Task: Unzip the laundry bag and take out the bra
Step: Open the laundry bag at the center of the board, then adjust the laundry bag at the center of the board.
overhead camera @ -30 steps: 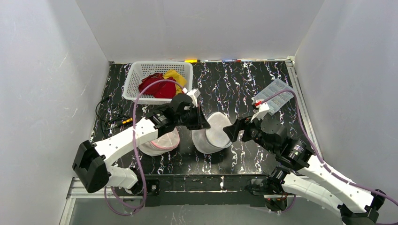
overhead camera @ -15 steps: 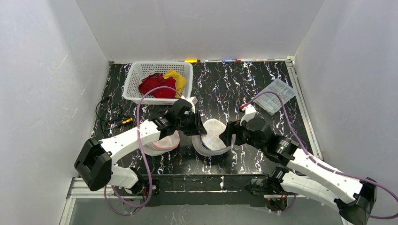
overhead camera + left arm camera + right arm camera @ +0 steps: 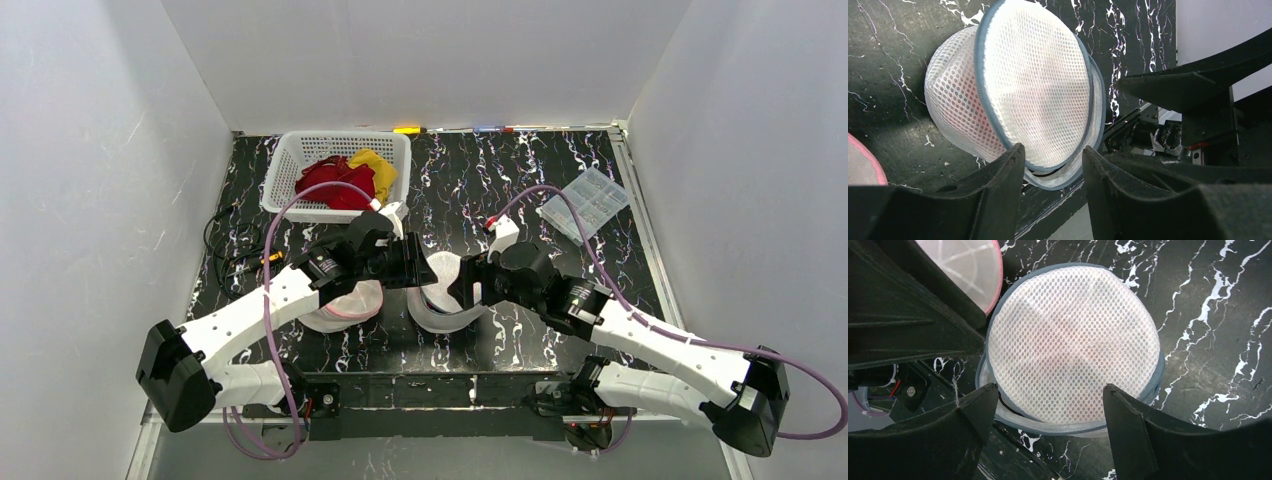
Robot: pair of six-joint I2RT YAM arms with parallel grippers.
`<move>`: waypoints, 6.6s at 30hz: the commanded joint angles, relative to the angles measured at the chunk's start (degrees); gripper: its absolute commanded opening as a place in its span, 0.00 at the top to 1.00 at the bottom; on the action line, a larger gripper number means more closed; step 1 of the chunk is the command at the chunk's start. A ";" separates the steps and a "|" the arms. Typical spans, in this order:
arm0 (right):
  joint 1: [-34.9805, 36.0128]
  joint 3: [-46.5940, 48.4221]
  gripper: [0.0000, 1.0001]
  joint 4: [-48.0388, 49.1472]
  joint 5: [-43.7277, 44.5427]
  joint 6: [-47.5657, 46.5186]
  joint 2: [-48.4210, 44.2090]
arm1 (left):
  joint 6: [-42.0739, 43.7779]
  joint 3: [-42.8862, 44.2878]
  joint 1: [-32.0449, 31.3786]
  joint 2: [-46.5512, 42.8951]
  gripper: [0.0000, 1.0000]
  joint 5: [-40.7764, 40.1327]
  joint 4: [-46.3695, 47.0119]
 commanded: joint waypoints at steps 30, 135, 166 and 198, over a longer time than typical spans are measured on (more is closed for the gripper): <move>12.94 20.97 0.40 -6.88 13.70 -5.88 25.48 | -4.29 -9.74 0.10 -24.57 0.55 -19.22 -13.64; 12.92 -1.57 0.54 0.83 11.28 -0.78 7.22 | 11.61 1.46 -1.65 6.20 1.00 -13.70 -0.49; 13.10 -1.49 0.27 4.83 15.18 4.44 1.36 | 5.45 -0.66 1.09 0.53 0.50 -4.24 -6.20; 5.59 -3.36 0.32 1.83 17.58 8.45 12.49 | 4.50 -12.31 0.71 -1.10 1.00 -3.19 3.40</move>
